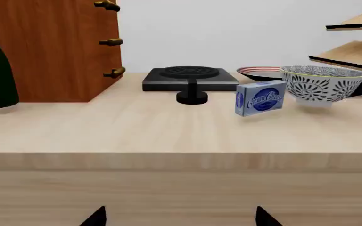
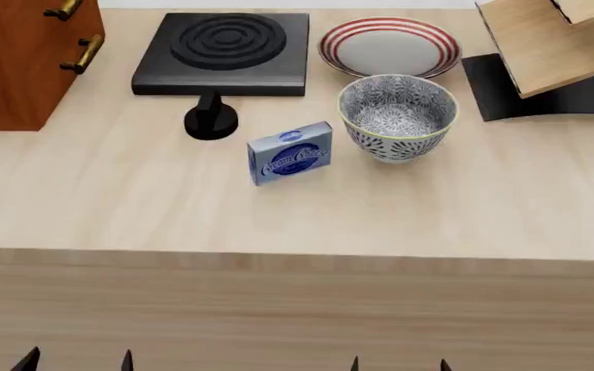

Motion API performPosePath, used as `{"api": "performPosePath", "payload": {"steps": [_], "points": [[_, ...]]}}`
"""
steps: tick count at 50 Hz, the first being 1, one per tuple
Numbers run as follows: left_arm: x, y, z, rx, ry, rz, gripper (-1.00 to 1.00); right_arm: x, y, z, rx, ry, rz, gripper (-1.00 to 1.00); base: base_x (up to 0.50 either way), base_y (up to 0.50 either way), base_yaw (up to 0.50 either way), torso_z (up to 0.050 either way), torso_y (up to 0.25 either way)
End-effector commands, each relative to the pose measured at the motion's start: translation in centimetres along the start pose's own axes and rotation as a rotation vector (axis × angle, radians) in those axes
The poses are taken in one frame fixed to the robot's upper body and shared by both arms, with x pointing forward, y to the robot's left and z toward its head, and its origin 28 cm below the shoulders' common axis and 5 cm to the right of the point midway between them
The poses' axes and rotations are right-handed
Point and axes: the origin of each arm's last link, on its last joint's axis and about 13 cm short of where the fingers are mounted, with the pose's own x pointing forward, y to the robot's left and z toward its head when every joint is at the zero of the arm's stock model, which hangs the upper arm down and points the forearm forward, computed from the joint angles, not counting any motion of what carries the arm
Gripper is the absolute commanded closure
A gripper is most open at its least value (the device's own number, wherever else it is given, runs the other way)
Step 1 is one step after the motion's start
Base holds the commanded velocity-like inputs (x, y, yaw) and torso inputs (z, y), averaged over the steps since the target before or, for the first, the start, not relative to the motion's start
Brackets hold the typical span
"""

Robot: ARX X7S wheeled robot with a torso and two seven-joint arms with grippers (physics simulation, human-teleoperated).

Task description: Pick up the cream cheese and put it in the bowl.

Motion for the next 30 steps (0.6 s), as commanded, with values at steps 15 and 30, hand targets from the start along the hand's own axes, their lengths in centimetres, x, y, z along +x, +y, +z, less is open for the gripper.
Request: {"api": "performPosePath", "payload": {"steps": [15, 30], "points": [[0.0, 0.2, -0.4, 0.007, -0.014, 0.041, -1.00, 0.9, -0.7, -0.6, 0.016, -0.024, -0.004, -1.00, 0.00, 0.00, 0.00, 0.015, 0.002], [0.1, 0.2, -0.8, 0.012, -0.009, 0.031, -1.00, 0.9, -0.6, -0.7, 0.031, -0.030, 0.020, -1.00, 0.00, 0.00, 0.00, 0.050, 0.011]]}}
